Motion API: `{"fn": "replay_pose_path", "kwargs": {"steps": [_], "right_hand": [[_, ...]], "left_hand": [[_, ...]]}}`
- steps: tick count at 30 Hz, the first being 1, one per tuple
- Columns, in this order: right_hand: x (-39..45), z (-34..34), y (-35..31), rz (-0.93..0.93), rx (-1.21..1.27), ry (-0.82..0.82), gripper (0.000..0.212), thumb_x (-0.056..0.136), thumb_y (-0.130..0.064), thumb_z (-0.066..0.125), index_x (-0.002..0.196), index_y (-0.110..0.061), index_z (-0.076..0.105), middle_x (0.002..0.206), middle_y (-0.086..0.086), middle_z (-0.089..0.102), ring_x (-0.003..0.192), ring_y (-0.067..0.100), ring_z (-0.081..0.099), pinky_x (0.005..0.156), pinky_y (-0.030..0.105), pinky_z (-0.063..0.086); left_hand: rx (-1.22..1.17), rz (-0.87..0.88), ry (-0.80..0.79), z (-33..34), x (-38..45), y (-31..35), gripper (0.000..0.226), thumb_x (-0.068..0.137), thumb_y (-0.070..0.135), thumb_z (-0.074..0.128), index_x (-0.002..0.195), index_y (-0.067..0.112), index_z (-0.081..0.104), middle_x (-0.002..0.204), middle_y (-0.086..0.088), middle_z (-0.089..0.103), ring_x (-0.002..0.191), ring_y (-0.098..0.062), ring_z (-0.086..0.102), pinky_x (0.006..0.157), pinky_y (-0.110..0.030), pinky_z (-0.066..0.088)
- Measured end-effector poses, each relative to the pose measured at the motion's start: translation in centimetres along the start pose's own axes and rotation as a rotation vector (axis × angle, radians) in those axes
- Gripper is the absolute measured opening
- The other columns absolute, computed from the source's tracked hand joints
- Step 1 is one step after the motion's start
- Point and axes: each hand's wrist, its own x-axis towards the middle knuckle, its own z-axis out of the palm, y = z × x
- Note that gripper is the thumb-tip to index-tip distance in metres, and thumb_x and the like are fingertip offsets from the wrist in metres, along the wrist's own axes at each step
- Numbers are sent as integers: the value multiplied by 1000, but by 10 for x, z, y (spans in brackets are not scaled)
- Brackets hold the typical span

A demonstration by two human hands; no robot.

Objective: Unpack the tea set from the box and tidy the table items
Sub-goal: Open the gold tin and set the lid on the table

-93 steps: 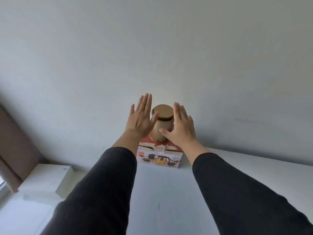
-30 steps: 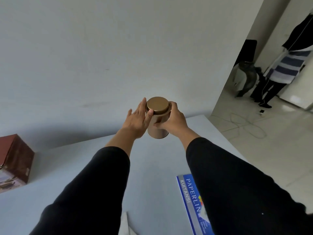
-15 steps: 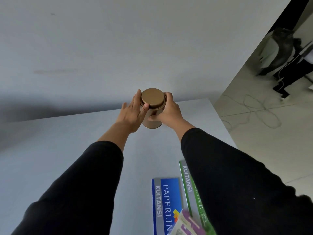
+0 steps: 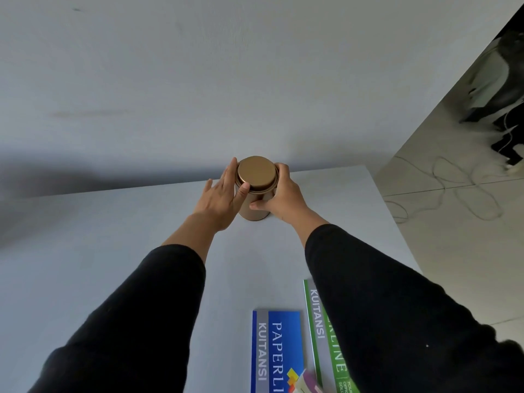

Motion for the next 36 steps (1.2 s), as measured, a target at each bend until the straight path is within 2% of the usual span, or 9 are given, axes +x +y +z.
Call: {"fn": "replay_pose_path", "kwargs": {"steps": [4,7,10,13,15,18,22,29,36], "right_hand": [[2,-3,1,23,-30,-52,93,67,-14,84,139,-19,26,135,4,49,124,24,47,95,31,43],[9,-19,0,42,-171,-173,87,75,-11,74,145,-23,23,139,5,47,130,23,43,98,31,40],[13,-38,-13,28,-255,-186,80,81,-13,64,149,-21,22,149,1,36,138,21,35,106,33,37],[13,-40,-33,-48,-256,-162,79,78,-25,67,147,-18,29,148,1,37,134,19,38,104,31,38],[13,-31,-41,-86,-310,-138,79,75,-34,71,143,-16,35,141,2,41,127,19,44,96,27,39],[14,-17,-43,-127,-387,-82,78,71,-44,74,135,-12,42,131,3,41,120,19,46,92,26,39],[16,-14,-44,-147,-444,-49,78,67,-50,77,126,-9,47,123,5,40,112,21,50,90,29,42],[21,-21,-56,-135,-518,-69,75,63,-49,81,118,-7,53,112,3,37,92,18,47,77,28,41],[26,-33,-61,-126,-486,-132,60,63,-44,81,108,-10,59,111,3,45,97,19,52,79,29,48]], "left_hand": [[-56,4,9,-1,-3,0,68,99,50,19,153,18,-8,157,-6,27,141,-24,31,119,-45,13],[-55,-8,9,4,-10,-6,81,93,61,25,152,21,-13,161,0,15,141,-24,31,118,-46,16],[-74,-64,1,17,-15,-5,109,80,63,54,152,19,-15,161,1,11,143,-24,30,118,-44,20],[-263,-153,101,30,-11,11,124,58,52,81,150,30,0,154,8,28,136,-21,39,108,-44,38],[-471,-228,198,32,-6,24,114,53,42,85,144,35,17,141,15,43,126,-14,49,99,-36,47],[-617,-306,274,32,-1,33,99,56,32,88,136,30,30,129,13,52,116,-11,52,89,-26,45],[-587,-340,278,34,2,31,92,58,36,87,132,27,33,122,9,56,113,-14,55,83,-31,51],[-565,-306,244,29,2,27,86,62,31,85,132,26,34,121,9,56,106,-12,53,68,-20,43],[-505,-301,248,32,4,25,87,62,32,85,132,21,36,121,2,59,111,-20,57,80,-26,47]]}}
